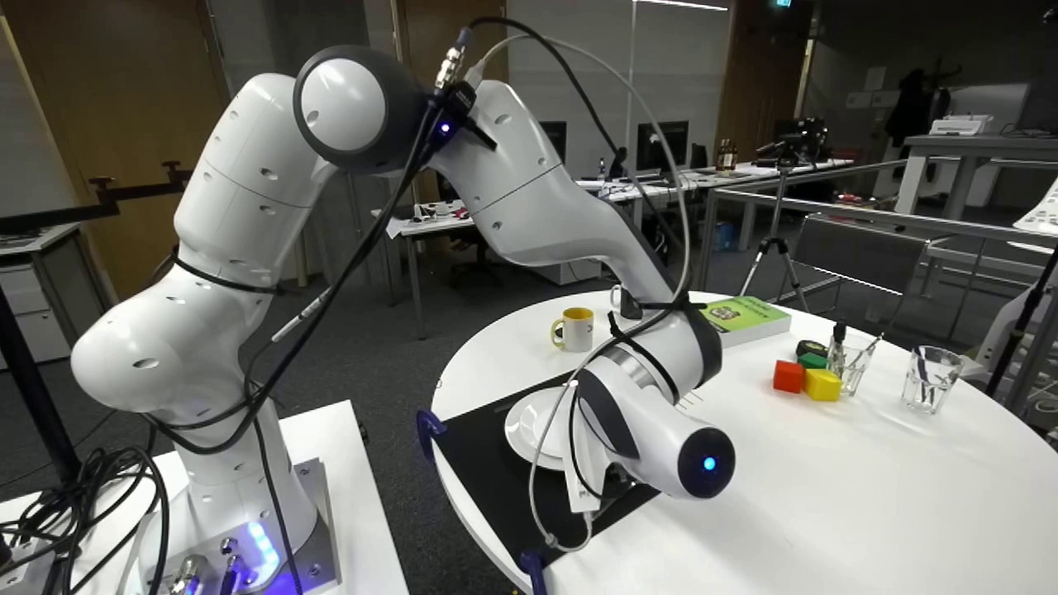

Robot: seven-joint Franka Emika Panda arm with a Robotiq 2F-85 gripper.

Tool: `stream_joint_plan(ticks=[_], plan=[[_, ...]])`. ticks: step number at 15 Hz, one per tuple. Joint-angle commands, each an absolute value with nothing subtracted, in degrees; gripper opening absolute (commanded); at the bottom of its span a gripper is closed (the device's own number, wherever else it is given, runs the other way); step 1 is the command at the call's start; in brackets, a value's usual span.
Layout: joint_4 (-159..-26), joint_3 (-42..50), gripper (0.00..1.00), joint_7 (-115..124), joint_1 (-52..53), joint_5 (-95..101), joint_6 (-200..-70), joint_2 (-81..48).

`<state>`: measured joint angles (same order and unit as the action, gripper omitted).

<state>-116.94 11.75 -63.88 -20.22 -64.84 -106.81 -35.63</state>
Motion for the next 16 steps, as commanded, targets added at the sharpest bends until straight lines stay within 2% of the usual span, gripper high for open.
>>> stream_joint_plan(ticks=[1,10,16], plan=[[-119.1,11.8,1.00,-64.7,-20.1,-65.0,-106.8,-31.1],[-122.2,12.8,1.00,-65.5,-18.4,-61.9,-110.3,-22.3],[-128.0,13.3,1.00,-65.6,-16.5,-52.7,-116.8,-11.4]])
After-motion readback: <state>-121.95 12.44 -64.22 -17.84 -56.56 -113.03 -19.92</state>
